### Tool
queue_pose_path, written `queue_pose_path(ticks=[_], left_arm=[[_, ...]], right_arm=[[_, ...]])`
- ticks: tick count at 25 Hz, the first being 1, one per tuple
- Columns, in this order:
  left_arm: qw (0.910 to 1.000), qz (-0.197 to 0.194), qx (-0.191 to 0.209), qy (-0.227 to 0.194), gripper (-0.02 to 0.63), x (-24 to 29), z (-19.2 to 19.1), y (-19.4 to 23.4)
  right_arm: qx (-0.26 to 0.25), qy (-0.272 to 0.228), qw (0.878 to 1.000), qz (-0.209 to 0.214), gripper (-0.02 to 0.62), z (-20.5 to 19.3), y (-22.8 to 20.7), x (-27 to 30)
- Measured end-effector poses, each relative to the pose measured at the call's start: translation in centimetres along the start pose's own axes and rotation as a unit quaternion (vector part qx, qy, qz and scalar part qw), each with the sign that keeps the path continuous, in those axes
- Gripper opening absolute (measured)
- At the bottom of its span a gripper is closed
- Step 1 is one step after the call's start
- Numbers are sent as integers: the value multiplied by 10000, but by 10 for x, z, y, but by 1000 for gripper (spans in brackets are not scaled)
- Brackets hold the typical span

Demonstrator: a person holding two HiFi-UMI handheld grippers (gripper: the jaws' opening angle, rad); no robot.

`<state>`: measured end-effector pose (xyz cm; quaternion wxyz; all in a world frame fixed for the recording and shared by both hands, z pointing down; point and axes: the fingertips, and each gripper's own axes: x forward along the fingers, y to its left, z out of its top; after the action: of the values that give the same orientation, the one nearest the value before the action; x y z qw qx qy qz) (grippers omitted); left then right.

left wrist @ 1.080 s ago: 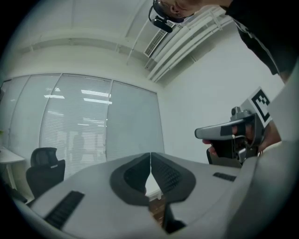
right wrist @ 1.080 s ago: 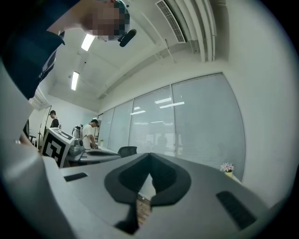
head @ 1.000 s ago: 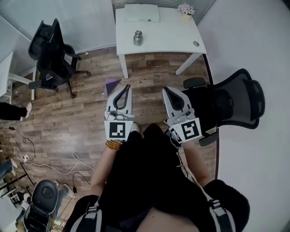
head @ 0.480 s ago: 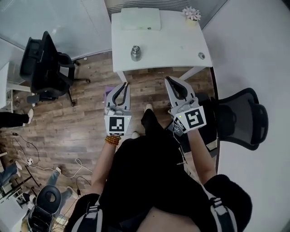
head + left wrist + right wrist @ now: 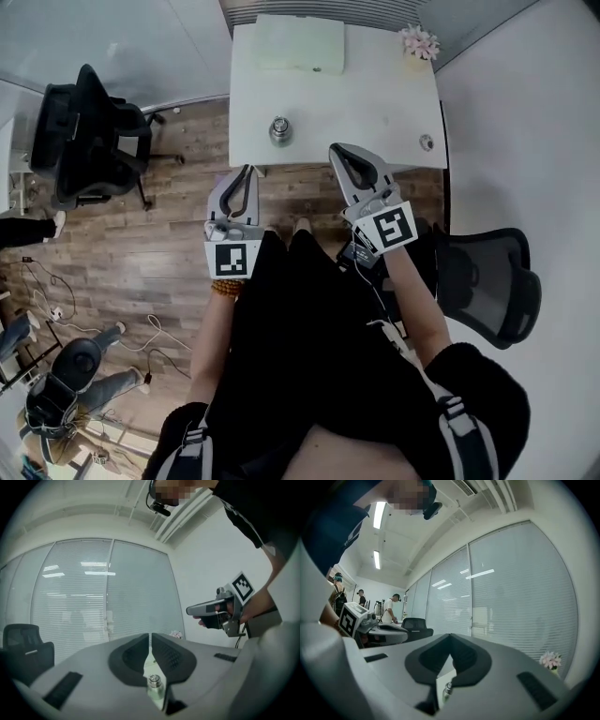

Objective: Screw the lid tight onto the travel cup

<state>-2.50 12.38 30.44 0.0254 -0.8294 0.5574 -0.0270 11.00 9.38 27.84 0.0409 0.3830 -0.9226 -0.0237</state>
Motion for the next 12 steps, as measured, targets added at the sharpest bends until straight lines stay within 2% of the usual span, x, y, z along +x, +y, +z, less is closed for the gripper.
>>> queue_pose_path(ticks=[5,9,12], left_arm=[[10000,-18,65,-42,11,34,-3,33],[9995,-134,92,-285,9,43,2,34],[9993,-280,95,-247,11,64,-11,51]], right_arm=[[-89,114,9999,48,-2,-11,-18,40],[-160,225,9996,-114,-2,-13,-26,37],[-255,393,9988,-142,-2,-20,-38,58]])
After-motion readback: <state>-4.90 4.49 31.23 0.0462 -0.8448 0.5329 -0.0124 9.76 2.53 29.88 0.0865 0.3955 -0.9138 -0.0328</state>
